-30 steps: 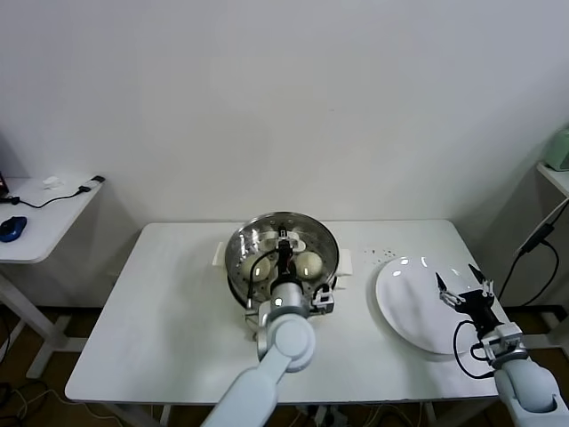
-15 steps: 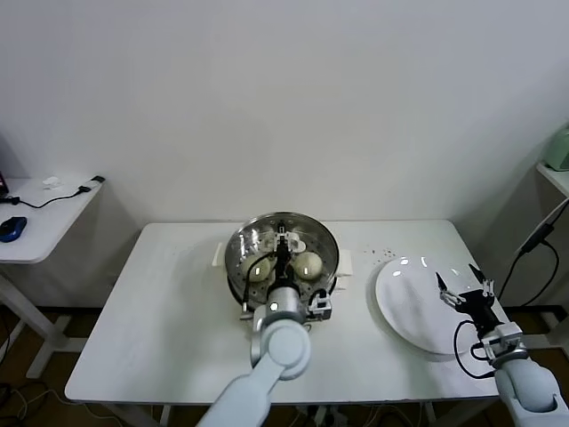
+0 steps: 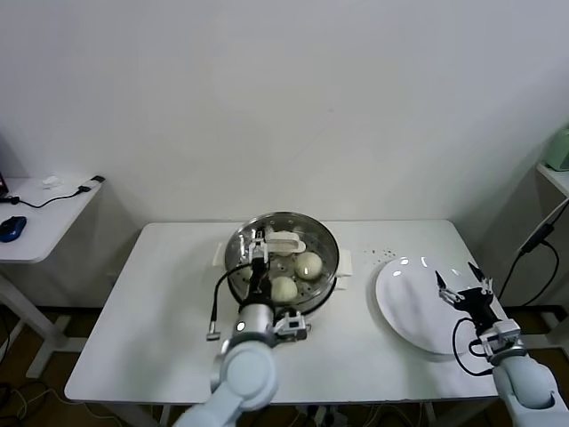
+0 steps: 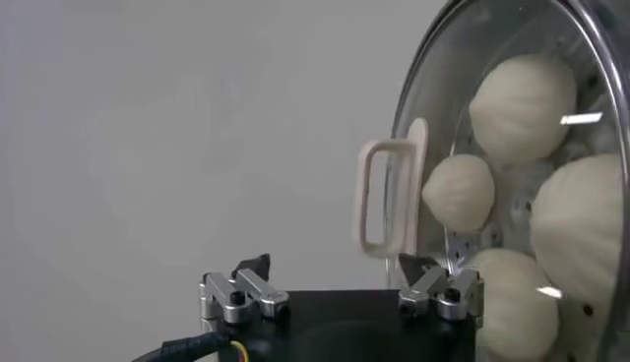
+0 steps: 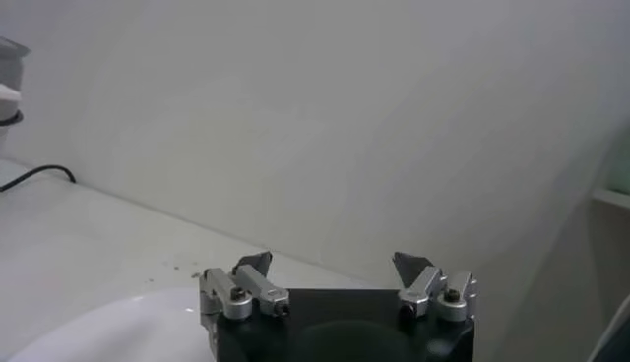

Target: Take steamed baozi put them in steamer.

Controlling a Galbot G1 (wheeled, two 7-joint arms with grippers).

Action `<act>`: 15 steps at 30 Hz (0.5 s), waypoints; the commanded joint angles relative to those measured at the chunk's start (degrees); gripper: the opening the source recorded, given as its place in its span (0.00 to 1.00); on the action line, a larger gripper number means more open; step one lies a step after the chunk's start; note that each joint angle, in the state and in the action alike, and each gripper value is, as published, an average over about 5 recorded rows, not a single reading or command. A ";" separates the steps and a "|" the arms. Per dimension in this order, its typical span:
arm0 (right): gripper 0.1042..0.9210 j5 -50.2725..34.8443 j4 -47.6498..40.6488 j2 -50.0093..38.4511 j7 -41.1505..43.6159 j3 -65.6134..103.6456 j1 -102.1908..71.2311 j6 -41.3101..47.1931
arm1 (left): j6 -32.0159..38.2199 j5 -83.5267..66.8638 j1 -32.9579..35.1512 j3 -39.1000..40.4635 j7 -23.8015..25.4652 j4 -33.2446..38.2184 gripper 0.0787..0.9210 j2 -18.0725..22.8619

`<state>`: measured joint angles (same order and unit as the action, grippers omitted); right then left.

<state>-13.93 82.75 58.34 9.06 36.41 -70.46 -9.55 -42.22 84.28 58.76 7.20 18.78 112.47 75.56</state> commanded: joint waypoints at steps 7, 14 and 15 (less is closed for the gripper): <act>0.88 2.25 3.23 1.45 -0.52 0.45 -0.94 3.97 | 14.58 -34.78 22.22 -22.16 -24.40 14.59 0.88 -5.23; 0.88 1.66 5.26 3.24 -1.40 0.24 -1.51 4.60 | 33.69 -59.15 30.51 -42.01 -30.11 10.48 0.88 5.07; 0.88 1.72 5.62 3.45 -1.46 0.21 -1.61 4.78 | 36.55 -62.51 31.11 -44.58 -29.88 9.33 0.88 5.90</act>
<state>-12.45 85.80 60.19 8.40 36.63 -71.51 -6.50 -41.03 57.24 76.08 -10.75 0.58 122.68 73.09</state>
